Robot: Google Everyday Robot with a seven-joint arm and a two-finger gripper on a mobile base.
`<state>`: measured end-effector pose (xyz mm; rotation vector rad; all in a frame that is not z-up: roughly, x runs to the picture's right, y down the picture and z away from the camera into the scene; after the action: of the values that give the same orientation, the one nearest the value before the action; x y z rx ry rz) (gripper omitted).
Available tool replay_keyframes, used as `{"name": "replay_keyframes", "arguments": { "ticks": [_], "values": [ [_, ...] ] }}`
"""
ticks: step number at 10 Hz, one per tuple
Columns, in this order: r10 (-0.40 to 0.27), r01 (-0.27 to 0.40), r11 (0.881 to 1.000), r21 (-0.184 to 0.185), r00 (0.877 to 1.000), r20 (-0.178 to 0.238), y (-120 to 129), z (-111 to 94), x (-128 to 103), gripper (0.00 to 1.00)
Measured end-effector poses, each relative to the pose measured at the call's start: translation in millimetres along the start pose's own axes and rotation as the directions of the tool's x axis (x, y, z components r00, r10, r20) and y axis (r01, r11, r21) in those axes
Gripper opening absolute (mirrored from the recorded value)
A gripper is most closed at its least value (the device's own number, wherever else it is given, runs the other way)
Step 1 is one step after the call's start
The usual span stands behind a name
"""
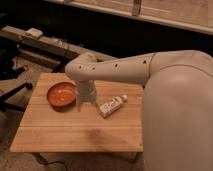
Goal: Place the bottle in the ceramic bowl
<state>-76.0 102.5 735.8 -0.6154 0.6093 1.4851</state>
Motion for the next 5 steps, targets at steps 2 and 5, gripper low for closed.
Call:
{"name": "replay_keyframes", "arguments": {
  "ticks": [2,5],
  "values": [
    [0.056,-0.056,0.998,0.028,0.998,-0.032,-28.7,25.2,-37.5,0.65],
    [0.134,-0.132,0.99,0.051,0.99,-0.04,-57.0,51.4,-82.4,0.65]
  ]
}}
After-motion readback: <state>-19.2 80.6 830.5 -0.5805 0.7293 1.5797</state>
